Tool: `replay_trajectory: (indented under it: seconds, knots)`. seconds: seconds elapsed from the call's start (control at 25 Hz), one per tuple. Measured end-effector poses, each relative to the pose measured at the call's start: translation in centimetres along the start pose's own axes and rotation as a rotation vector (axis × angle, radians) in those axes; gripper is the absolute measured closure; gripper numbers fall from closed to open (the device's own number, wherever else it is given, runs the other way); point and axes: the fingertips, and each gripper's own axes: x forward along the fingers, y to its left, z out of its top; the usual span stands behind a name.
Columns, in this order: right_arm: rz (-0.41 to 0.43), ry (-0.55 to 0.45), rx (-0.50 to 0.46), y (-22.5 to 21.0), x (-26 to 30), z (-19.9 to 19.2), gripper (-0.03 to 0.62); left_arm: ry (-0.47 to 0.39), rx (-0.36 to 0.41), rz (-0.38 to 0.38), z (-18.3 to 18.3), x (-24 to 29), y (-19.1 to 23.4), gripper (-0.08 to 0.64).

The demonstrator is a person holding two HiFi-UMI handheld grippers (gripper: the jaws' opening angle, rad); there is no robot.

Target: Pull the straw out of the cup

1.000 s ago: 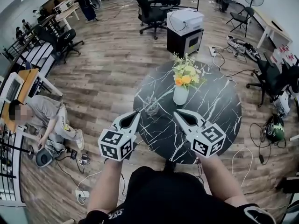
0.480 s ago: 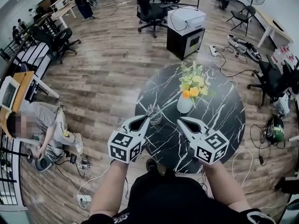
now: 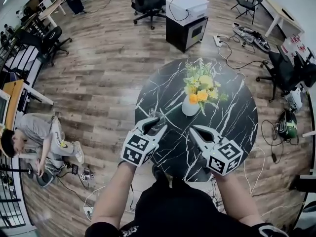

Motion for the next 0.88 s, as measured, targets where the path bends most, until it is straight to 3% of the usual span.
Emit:
replay_trajectory:
  seconds: [0.48, 0.88]
  knots:
    - [-0.025, 0.032, 0.050, -2.8, 1.7, -3.4, 0.586, 0.183, 0.081, 0.005, -6.3, 6.6, 2.2, 0.390]
    - [-0.053, 0.043, 0.098, -3.8, 1.5, -5.9, 0.586, 0.276, 0.171, -0.031, -8.7, 10.7, 3.6, 0.377]
